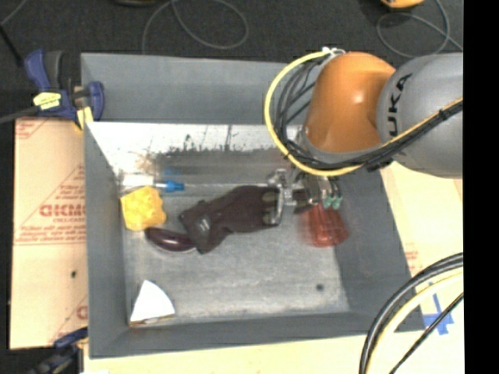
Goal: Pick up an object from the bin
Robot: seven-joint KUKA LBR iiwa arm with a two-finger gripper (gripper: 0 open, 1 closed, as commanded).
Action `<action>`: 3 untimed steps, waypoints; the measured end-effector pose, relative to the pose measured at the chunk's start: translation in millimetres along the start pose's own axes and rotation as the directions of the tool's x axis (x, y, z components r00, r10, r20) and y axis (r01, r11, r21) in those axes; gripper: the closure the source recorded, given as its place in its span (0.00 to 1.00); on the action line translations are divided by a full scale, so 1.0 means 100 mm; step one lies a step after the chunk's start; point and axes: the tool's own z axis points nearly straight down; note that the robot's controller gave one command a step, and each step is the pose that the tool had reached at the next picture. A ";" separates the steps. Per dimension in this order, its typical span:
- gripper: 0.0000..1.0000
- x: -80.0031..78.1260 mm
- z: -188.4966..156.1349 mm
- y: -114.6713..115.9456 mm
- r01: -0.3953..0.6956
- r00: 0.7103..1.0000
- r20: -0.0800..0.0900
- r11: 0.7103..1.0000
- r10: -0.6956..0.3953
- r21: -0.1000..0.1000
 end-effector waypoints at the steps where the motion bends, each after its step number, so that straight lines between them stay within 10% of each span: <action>1: 1.00 0.00 0.00 0.00 0.000 1.000 0.000 1.000 0.000 0.000; 3: 1.00 0.00 -0.20 0.15 0.011 1.000 -0.001 1.000 -0.011 0.000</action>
Offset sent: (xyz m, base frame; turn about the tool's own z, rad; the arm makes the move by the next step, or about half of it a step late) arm -0.0022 0.0206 0.0207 -0.0091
